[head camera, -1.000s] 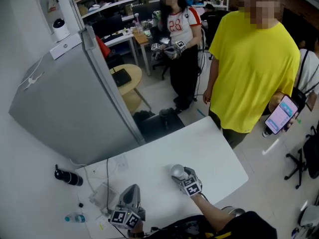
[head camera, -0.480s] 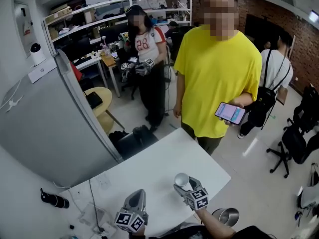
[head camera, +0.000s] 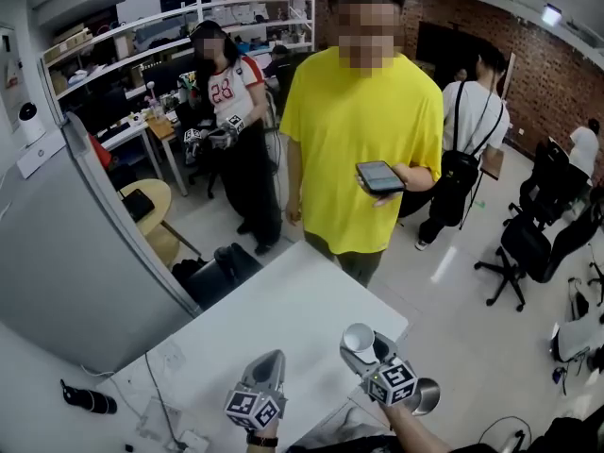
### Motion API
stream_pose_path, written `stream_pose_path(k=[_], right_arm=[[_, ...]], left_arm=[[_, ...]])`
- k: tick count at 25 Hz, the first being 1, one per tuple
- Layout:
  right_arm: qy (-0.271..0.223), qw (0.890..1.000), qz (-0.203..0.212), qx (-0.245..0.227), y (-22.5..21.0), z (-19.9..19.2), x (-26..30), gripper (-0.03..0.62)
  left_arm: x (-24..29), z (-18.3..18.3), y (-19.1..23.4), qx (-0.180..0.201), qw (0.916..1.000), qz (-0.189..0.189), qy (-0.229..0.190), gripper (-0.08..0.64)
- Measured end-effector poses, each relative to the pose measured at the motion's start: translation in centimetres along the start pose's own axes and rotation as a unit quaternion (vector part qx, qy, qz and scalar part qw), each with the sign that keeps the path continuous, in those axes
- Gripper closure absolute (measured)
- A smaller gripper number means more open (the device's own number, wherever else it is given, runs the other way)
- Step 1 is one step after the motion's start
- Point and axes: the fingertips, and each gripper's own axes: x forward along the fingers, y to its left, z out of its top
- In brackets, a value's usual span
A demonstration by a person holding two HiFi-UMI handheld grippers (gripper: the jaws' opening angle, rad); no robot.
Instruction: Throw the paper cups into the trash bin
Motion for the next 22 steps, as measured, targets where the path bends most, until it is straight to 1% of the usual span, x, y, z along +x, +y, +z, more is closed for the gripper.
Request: stream_pose_path(k=[4, 8, 11, 14, 18, 22], right_arm=[[-0.023, 1.000, -0.013, -0.002, -1.6, 1.3, -4.1, 0.256], [-0.051, 0.999, -0.015, -0.003, -2.9, 2.1, -8.4, 0.256], [-0.073, 0.997, -0.018, -0.004, -4.1, 2.8, -12.1, 0.258], [-0.095, 0.995, -0.027, 0.008, -5.5, 2.8, -16.2, 0.258], [-0.108, 0.992, -0.065, 0.022, -8.5, 2.6, -22.4, 0.258], [-0.117, 0.986, -0.113, 0.030, -12.2, 1.2, -28.2, 0.258]], left_arm=[[1.9, -0.1, -4.2, 0.017, 0.9994, -0.031, 0.003, 0.558], [2.8, -0.5, -9.0, 0.039, 0.9981, -0.046, 0.005, 0.558], [3.3, -1.0, -13.6, 0.059, 0.9958, -0.069, 0.009, 0.558], [3.9, -1.9, -18.1, 0.074, 0.9928, -0.093, 0.019, 0.558], [6.1, -3.1, -25.1, 0.088, 0.9851, -0.144, 0.033, 0.558], [8.7, -5.4, -31.6, 0.096, 0.9734, -0.201, 0.051, 0.558]])
